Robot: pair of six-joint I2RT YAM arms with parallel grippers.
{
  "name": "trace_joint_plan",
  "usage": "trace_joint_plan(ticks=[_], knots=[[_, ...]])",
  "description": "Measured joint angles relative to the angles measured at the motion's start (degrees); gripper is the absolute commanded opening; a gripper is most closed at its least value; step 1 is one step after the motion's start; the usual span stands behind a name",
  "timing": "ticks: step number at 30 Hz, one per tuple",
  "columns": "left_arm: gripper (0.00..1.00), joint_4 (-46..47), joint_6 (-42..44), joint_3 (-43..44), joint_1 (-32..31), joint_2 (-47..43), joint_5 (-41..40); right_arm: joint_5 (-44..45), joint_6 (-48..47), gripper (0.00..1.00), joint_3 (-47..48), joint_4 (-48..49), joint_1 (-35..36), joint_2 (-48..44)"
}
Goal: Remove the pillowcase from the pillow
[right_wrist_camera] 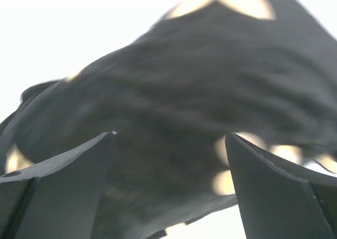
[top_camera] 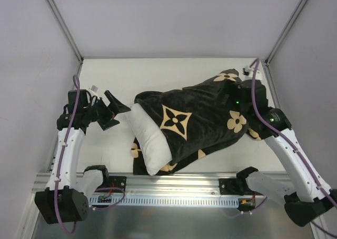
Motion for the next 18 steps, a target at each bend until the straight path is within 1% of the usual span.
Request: trace_joint_plan(ticks=[2,3,5,8,12,15,18], knots=[[0.99,0.33,-1.16,0.00,-3.23,1.66,-1.62,2.12,-0.13,0.93,3.63,-0.66,9.79,3.15],[0.99,0.66,-1.73,0.00,-3.85,2.54,-2.16,2.67,-0.35,0.94,5.11,-0.66,12.79,4.48],[0.99,1.88,-2.58,-0.17,-4.55,4.48,-3.45,4.42,-1.57,0.95,10.01,-1.64,20.44,10.38],[0.99,4.37,-4.07,-1.14,-4.96,6.95,-4.61,5.07,-4.94,0.96,18.88,-3.04,28.59,21.38],[0.99,8.59,-6.49,-3.78,-5.95,10.21,-5.14,3.78,-10.40,0.96,32.30,-5.73,35.10,36.63],[0.99,11.80,-8.31,-5.51,-7.10,13.29,-5.79,1.64,-13.40,0.96,41.03,-8.22,37.27,46.27],[0.99,14.64,-10.05,-6.34,-8.44,16.92,-5.95,-0.50,-15.45,0.98,47.89,-10.78,38.21,53.55]])
